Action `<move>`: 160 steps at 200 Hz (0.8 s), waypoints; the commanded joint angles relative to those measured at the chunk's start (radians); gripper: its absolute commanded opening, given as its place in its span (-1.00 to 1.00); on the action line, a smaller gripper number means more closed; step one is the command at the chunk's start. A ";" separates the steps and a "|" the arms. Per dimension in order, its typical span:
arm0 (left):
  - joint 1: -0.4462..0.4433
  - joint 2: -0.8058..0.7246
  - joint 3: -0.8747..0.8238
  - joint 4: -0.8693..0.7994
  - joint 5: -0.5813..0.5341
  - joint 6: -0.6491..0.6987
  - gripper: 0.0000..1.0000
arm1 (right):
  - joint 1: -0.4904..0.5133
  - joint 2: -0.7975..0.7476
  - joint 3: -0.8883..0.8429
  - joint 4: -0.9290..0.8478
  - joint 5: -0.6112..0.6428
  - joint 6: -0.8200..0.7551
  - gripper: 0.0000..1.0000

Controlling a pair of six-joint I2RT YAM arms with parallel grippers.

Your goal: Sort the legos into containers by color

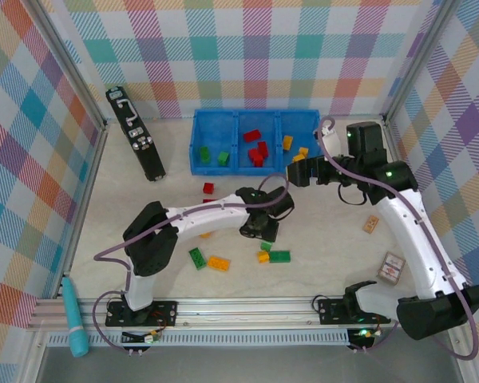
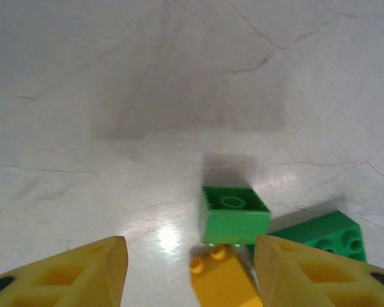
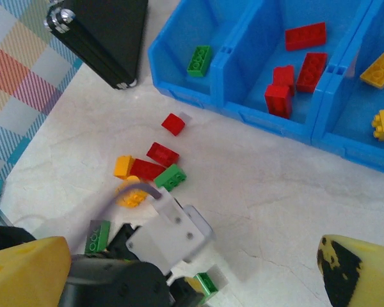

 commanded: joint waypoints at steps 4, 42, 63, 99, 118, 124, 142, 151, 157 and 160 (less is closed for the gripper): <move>-0.025 0.051 0.005 0.025 0.035 -0.046 0.11 | 0.006 -0.030 -0.012 0.018 -0.030 -0.005 0.97; -0.046 0.109 0.004 0.025 0.045 -0.057 0.12 | 0.008 -0.041 -0.021 0.017 -0.024 -0.005 0.97; -0.048 0.125 0.002 0.018 0.035 -0.065 0.06 | 0.009 -0.049 -0.025 0.018 -0.018 -0.006 0.98; -0.048 0.142 0.010 0.015 0.035 -0.061 -0.39 | 0.012 -0.050 -0.028 0.021 -0.009 -0.006 0.98; -0.047 0.138 0.022 -0.011 0.016 -0.048 -0.55 | 0.013 -0.051 -0.033 0.022 -0.004 -0.008 0.98; -0.042 0.131 0.026 -0.024 0.005 -0.041 -0.58 | 0.013 -0.052 -0.036 0.023 0.000 -0.008 0.98; -0.001 0.091 0.034 -0.061 -0.034 -0.012 -0.62 | 0.014 -0.056 -0.048 0.030 0.003 -0.006 0.97; 0.033 0.060 0.037 -0.079 -0.060 0.013 -0.62 | 0.013 -0.057 -0.053 0.033 0.003 -0.006 0.98; 0.059 0.036 0.044 -0.095 -0.080 0.033 -0.62 | 0.013 -0.059 -0.054 0.033 0.004 -0.006 0.97; 0.073 0.026 0.049 -0.103 -0.090 0.043 -0.62 | 0.013 -0.059 -0.056 0.033 0.005 -0.006 0.97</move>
